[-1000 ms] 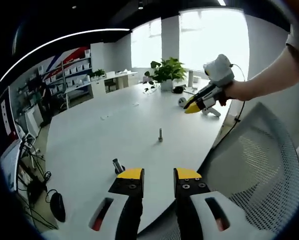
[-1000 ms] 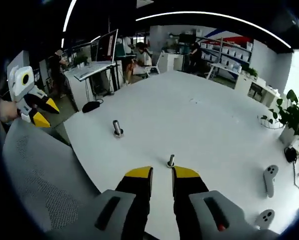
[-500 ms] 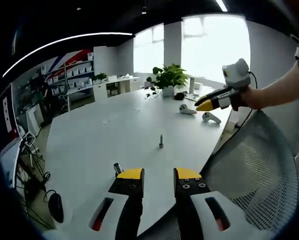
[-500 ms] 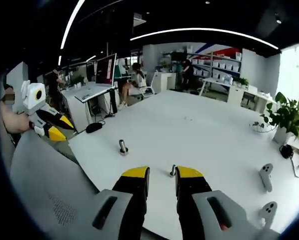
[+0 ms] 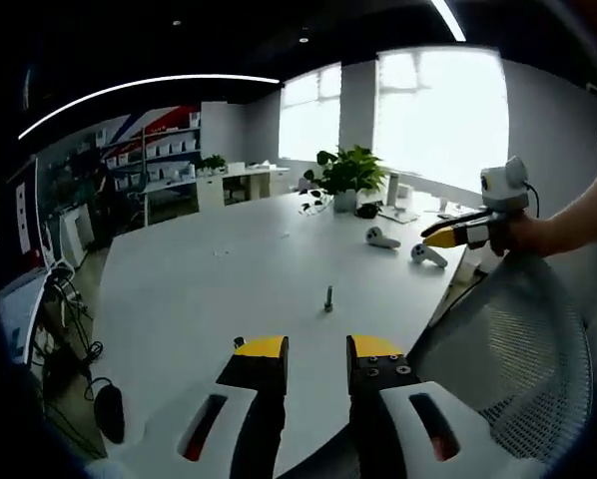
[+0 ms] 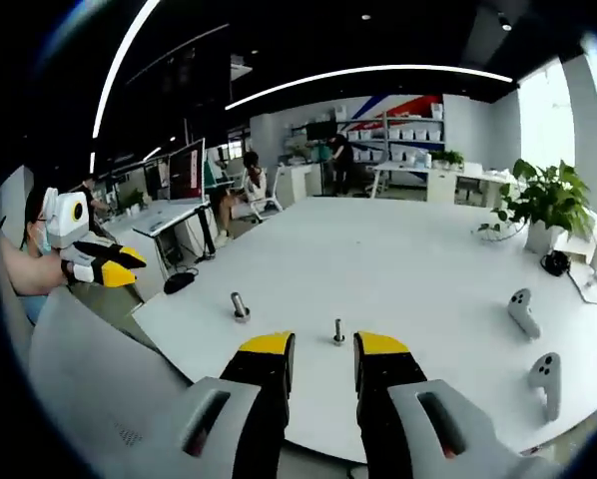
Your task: Place the washer onto the threaded stud by aligning its center hole with the stud, sliding it down to the base, and recovering from edge contact or off-axis alignment until the washer reaches the visible bottom stop.
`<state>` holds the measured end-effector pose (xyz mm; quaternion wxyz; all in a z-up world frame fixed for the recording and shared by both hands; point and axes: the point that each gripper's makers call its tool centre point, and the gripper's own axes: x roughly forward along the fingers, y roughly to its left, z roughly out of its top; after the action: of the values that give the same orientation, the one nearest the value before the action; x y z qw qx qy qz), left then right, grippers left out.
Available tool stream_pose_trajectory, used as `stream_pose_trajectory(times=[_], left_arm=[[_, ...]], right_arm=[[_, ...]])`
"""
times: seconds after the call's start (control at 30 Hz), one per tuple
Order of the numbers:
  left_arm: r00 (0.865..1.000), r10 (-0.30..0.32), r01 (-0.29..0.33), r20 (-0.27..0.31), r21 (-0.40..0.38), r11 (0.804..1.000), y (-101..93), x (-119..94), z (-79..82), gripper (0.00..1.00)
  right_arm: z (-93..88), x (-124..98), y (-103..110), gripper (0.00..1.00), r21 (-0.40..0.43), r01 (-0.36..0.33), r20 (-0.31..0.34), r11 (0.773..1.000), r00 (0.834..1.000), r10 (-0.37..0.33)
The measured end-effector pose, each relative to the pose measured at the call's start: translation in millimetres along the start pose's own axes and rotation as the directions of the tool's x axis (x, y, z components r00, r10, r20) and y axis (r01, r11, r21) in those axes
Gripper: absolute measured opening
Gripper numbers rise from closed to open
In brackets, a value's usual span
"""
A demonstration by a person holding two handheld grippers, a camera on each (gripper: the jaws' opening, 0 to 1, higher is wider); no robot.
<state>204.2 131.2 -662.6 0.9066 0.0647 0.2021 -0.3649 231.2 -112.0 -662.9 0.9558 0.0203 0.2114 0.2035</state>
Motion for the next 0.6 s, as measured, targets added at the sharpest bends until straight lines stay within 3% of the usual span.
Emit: stream_pose_trajectory(times=[0.07, 0.1, 0.2, 0.6], left_arm=[[1.000, -0.005, 0.005, -0.003, -0.014, 1.000, 0.0, 2, -0.6, 0.21], [1.000, -0.007, 0.006, -0.012, -0.018, 1.000, 0.6, 3, -2.2, 0.21], [1.000, 0.004, -0.004, -0.004, -0.037, 0.999, 2.8, 1, -1.9, 0.22], [1.000, 0.013, -0.012, 0.007, -0.053, 0.999, 0.2, 3, 1.6, 0.24]], right_arm=[[5.7, 1, 5, 0.29, -0.136, 0.002, 0.015, 0.991, 1.000, 0.000], [4.5, 2, 9, 0.29, -0.163, -0.009, 0.008, 0.987, 1.000, 0.010], [-1.1, 3, 12, 0.28, -0.102, -0.040, -0.013, 0.994, 0.999, 0.038], [-13.8, 7, 14, 0.28, -0.110, -0.090, -0.073, 0.990, 0.994, 0.082]])
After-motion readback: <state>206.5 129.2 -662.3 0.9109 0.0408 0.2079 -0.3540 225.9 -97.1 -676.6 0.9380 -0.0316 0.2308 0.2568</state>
